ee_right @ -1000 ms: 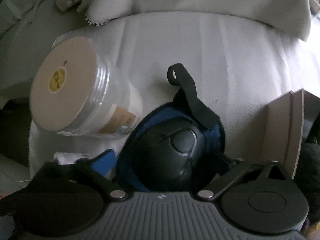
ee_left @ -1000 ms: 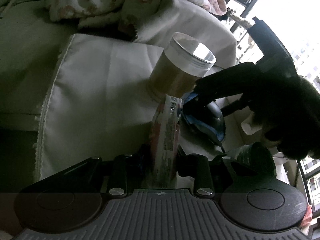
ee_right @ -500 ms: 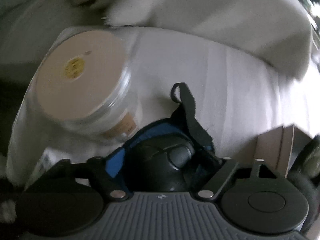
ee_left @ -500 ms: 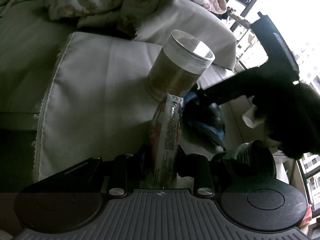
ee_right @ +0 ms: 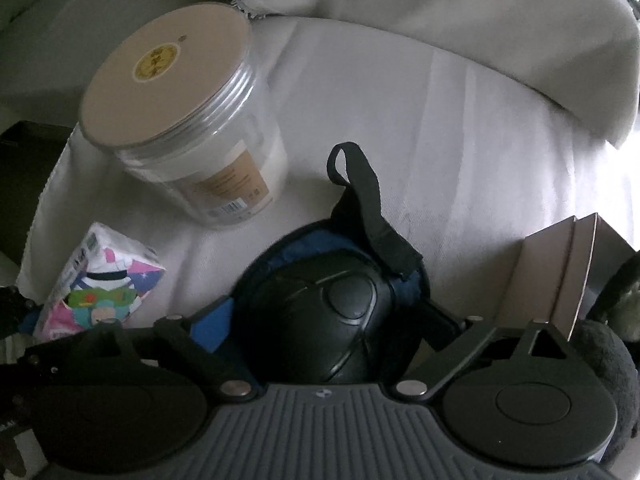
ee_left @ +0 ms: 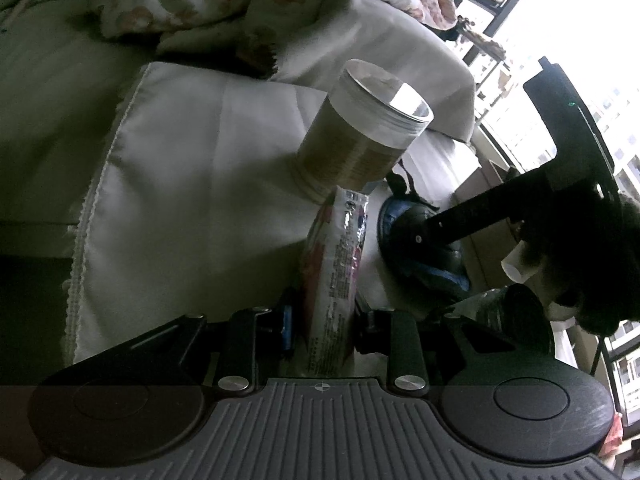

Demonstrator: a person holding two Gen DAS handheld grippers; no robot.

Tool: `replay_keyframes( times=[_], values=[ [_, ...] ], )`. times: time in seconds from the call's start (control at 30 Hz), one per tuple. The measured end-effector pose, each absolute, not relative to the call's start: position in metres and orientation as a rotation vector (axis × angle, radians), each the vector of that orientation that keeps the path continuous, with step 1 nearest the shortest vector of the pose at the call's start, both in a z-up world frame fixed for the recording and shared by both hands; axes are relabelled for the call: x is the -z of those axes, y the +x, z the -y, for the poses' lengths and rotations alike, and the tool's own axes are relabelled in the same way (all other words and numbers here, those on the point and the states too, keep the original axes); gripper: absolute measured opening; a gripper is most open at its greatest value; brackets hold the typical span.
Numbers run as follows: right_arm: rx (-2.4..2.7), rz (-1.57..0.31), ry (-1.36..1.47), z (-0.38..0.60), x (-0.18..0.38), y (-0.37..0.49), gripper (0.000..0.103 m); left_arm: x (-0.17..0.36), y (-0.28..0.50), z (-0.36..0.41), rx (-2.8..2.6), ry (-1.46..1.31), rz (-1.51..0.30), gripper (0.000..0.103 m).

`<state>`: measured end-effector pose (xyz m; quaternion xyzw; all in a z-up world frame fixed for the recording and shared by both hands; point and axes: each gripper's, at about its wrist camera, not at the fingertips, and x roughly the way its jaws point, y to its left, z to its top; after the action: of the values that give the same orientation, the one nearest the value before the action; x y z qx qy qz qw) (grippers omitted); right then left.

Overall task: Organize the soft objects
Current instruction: 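Grasp the black helmet by its blue strap with the right tool while the left tool holds the tissue packet, then place the black helmet in the box with the right tool while the left tool carries the tissue packet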

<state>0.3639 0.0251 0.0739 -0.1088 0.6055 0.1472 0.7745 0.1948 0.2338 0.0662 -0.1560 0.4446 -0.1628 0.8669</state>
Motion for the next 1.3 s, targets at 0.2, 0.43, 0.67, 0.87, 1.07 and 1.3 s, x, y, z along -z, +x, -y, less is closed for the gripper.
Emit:
replay_keyframes(
  times=[0.2,0.43,0.67,0.87,1.07,1.3],
  values=[
    [-0.326,-1.26,-0.256,-0.035,-0.081,0.35,0.081,-0.063,0.197,-0.237,0.312,-0.352,-0.952,0.028],
    [-0.348,-1.217,-0.223,-0.025,-0.102,0.336,0.08,-0.064,0.194,-0.238,0.306,-0.343,-0.949,0.028],
    [-0.364,-1.161,-0.281,-0.014,-0.131,0.314,0.08,-0.063,0.194,-0.239,0.301,-0.356,-0.945,0.026],
    [-0.367,-1.114,-0.276,-0.009,-0.149,0.304,0.08,-0.072,0.188,-0.239,0.307,-0.349,-0.886,0.024],
    [-0.387,-1.003,-0.227,0.006,-0.205,0.289,0.08,-0.1,0.192,-0.241,0.314,-0.34,-0.837,0.023],
    [-0.363,-0.725,-0.231,0.052,-0.322,0.24,0.08,-0.203,0.203,-0.21,0.474,-0.336,-0.691,0.023]
  ],
)
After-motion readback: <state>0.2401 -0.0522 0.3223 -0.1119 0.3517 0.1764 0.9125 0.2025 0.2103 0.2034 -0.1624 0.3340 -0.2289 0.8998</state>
